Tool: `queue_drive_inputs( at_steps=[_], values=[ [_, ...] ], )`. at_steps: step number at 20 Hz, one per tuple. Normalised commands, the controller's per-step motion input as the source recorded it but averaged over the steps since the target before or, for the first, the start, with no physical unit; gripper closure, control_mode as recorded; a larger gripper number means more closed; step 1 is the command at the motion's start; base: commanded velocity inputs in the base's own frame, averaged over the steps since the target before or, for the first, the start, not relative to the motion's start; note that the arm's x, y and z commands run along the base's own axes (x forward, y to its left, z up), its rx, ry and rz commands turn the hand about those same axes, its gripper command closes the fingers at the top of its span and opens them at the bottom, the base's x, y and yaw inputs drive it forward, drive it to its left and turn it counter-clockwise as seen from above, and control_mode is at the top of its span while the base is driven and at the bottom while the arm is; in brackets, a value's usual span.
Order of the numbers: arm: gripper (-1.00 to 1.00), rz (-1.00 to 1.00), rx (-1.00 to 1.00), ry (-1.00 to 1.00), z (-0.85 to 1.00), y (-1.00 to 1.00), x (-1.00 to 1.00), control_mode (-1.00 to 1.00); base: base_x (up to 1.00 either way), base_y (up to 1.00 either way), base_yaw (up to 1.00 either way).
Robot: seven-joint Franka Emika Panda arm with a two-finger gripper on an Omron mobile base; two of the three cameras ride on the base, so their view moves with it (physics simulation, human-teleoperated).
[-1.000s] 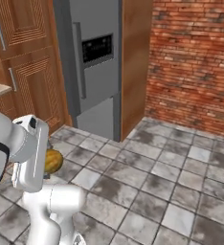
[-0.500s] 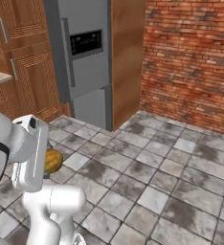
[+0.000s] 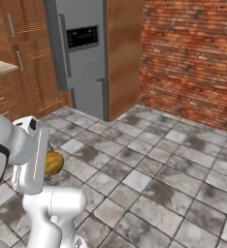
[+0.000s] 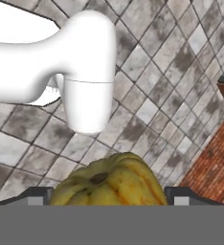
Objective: Place the cold items (carrot and squash) from the fridge in one tupperware on the dining counter. Place the warm items (hot dog and kebab skewer) in the stove area in another tupperware.
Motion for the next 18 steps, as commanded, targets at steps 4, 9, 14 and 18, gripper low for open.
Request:
queue_drive_inputs(
  at_steps=[4, 9, 14, 18],
  values=[
    [1.00, 0.00, 0.00, 0.00, 0.00, 0.00, 0.00, 1.00, -0.77, -0.80, 0.15],
    [1.00, 0.00, 0.00, 0.00, 0.00, 0.00, 0.00, 1.00, -0.73, -0.81, 0.13],
    [1.00, 0.00, 0.00, 0.00, 0.00, 0.00, 0.00, 1.00, -0.75, -0.79, 0.09],
    [1.00, 0.00, 0.00, 0.00, 0.00, 0.00, 0.00, 1.00, -0.76, -0.72, 0.04]
  ],
)
